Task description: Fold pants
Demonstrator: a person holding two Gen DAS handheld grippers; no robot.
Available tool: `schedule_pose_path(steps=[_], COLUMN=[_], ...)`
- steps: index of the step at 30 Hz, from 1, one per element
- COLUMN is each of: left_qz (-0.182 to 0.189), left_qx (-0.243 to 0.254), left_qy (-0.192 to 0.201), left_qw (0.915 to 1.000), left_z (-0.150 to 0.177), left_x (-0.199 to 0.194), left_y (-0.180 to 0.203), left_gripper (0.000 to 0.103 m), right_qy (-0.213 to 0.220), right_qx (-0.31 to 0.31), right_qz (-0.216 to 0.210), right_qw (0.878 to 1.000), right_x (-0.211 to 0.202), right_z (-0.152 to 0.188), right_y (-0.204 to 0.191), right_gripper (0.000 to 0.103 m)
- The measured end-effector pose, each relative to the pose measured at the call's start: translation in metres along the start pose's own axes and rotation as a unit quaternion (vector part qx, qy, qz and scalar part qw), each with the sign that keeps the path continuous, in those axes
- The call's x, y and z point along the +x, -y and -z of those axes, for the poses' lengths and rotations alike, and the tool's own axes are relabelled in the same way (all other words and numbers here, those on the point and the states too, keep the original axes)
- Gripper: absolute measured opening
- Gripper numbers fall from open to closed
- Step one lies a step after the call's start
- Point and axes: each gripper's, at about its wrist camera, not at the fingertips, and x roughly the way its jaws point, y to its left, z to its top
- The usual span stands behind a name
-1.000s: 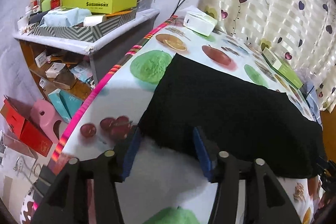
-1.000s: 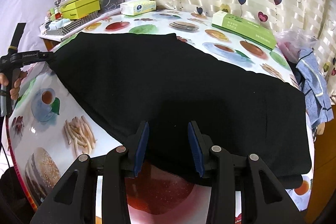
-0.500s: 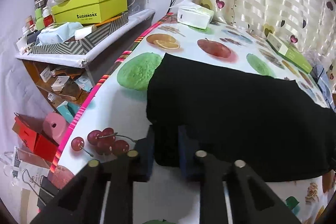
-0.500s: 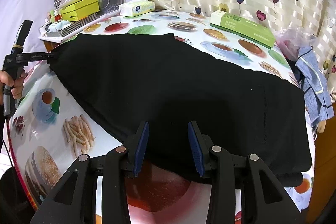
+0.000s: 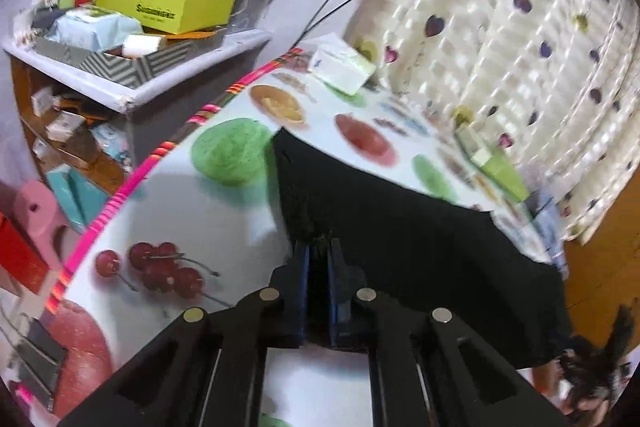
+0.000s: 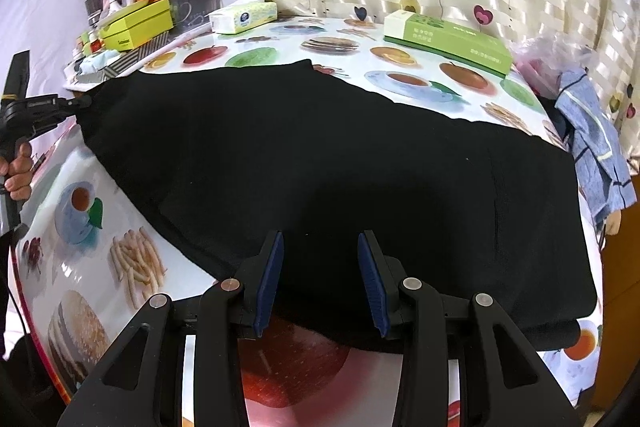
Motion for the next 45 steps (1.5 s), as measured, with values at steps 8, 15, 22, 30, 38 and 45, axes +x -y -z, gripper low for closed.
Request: schedule_pose_path(steps=[8, 15, 22, 30, 38, 45], left_qz=[0.060, 0.120, 0.191, 0.204, 0.235, 0.185], left_qx=[0.024, 0.061, 0.117, 0.174, 0.194, 0.183], left_qy=[0.005, 0.002, -0.031, -0.144, -0.171, -0.101], left_qw=[0.9979, 0.9909, 0.9741, 0.9524, 0.9369, 0.9602], left_z=[-0.007, -0.014, 0.005, 0.070, 0.083, 0.057], left_x=[0.000, 0.002, 0.019, 0.074, 0.061, 0.029], left_y=[0.047, 0.106, 0.179, 0.226, 0.226, 0.184], left_gripper=[0.009, 0.009, 0.009, 0.006, 0.013, 0.026], right_qy=[0.003, 0.008, 0.014, 0.016, 0.018, 0.030], right_qx=[0.008, 0.016, 0.035, 0.048, 0.049, 0.047], right_qz=[-0.001, -0.002, 0.006, 0.004, -0.001, -0.016], right_qw=[1.000, 1.000, 0.999, 0.999, 0.999, 0.998], right_x=[-0.002, -0.006, -0.012, -0.016, -0.016, -0.018], right_z=[0.000, 0.003, 0.007, 0.011, 0.008, -0.002], right_y=[0.003, 0.008, 0.022, 0.031, 0.030, 0.021], right_gripper=[0.040, 0.040, 0.040, 0.040, 0.040, 0.040])
